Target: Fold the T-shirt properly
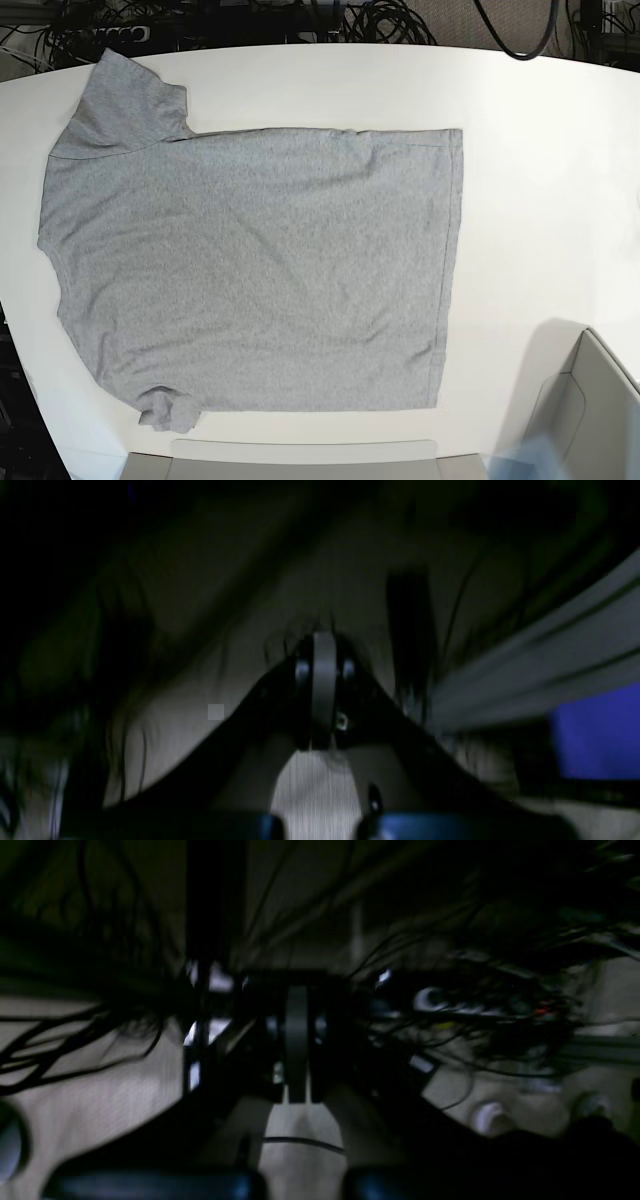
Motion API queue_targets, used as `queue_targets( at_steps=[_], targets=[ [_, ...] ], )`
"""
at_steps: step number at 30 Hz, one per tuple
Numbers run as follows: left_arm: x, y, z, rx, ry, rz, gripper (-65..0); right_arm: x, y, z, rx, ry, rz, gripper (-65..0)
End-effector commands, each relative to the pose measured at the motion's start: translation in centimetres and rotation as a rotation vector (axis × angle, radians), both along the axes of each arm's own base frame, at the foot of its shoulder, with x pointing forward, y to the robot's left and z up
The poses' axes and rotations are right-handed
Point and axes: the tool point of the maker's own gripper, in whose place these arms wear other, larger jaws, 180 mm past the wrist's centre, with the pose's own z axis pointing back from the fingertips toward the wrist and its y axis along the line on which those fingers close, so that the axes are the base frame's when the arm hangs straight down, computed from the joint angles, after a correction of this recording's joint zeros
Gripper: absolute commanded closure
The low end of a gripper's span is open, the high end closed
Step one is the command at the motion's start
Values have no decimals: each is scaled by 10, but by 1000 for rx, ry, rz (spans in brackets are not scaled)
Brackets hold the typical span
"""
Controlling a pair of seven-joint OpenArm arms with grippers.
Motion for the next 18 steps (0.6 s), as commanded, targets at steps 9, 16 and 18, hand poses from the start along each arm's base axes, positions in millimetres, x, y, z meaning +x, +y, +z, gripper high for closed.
queue_targets(
  at_steps=[9,16,18],
  targets=[
    [-3,5,55,27,-177,-41,-31,-8,15,63,63,-192,47,0],
    [33,-1,145,38,-461,-91,-37,37,34,171,191,-447,-74,0],
    [42,3,167,57,-521,-98,-65,50,33,197,240,-441,-85,0]
  ],
)
